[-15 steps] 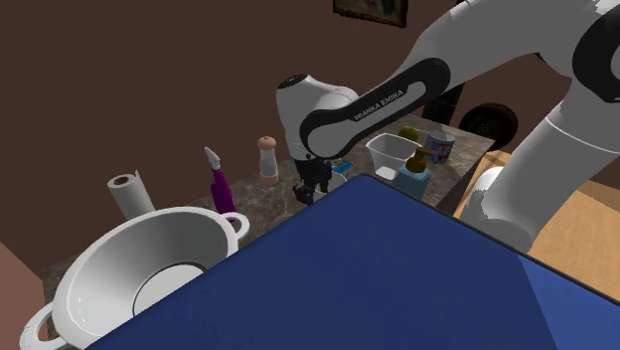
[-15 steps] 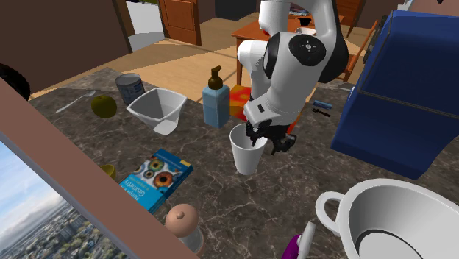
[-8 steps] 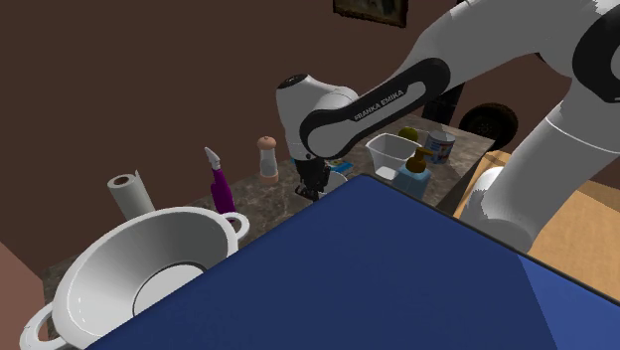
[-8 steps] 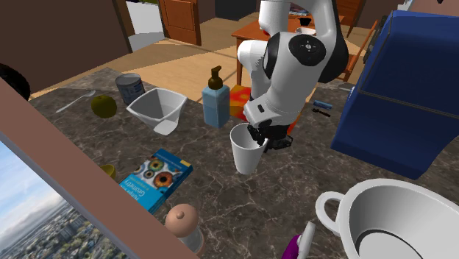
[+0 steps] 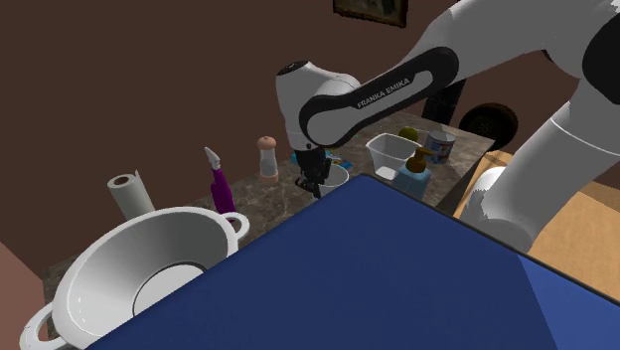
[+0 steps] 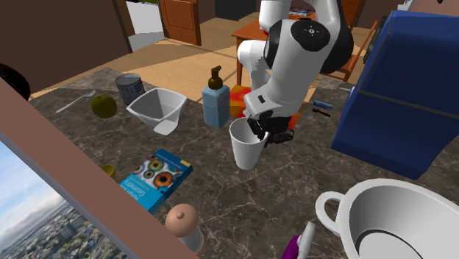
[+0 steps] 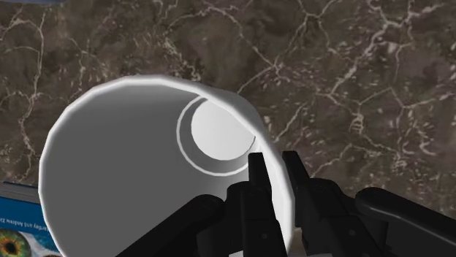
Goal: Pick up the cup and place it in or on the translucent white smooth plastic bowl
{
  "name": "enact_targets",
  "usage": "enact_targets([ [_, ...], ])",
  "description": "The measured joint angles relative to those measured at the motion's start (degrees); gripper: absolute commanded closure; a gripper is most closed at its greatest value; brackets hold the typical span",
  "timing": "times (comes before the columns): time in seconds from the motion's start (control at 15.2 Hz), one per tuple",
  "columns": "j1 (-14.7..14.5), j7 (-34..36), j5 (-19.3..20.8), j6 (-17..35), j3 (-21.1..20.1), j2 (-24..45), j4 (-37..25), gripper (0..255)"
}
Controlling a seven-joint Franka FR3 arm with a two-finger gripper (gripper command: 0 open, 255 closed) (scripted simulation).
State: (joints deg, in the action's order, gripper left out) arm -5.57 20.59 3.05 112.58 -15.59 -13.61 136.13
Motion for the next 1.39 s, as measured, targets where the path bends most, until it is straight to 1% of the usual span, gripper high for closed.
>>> enact_targets([
  [0.66, -0.1, -1.2, -0.7, -8.2, 0.5, -3.1, -5.2, 255],
  [1.39, 0.0, -2.3, -0.9, -16.7, 0.9, -4.6, -12.3, 255],
])
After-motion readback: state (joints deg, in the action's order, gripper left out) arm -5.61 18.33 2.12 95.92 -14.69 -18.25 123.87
